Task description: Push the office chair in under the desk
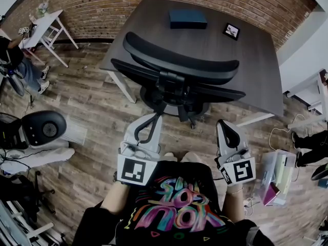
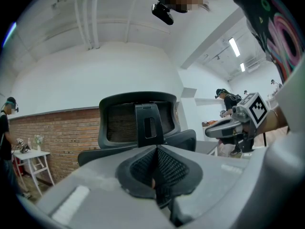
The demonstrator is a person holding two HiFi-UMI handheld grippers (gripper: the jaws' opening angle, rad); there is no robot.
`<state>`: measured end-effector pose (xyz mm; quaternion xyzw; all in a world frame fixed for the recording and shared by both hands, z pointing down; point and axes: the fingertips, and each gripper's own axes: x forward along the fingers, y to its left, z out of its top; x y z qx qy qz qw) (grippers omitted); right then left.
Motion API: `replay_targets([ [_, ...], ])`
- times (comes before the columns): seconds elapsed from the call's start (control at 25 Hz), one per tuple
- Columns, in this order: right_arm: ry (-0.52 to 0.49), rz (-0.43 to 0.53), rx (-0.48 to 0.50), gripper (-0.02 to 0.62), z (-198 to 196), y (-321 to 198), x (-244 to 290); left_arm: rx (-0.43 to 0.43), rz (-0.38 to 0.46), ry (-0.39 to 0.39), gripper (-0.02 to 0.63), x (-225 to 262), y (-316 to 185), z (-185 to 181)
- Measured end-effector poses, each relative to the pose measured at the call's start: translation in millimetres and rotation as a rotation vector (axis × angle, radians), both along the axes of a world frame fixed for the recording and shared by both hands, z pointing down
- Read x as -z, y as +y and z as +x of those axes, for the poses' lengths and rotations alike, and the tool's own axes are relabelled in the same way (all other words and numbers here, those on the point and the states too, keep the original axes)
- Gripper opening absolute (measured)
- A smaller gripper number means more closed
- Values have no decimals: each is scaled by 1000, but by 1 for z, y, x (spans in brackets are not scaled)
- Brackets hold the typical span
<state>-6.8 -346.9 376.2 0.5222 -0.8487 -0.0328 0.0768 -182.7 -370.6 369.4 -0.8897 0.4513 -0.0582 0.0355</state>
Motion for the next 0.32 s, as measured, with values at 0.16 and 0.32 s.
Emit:
replay_targets([
  [0.16,4,-6,4,-2,0,-1,-2,-3,4,-4,2,-1,0,0],
  [0.32,5,-9,10,-2,-2,-1,-3,2,8,7,2,0,-1,-1],
])
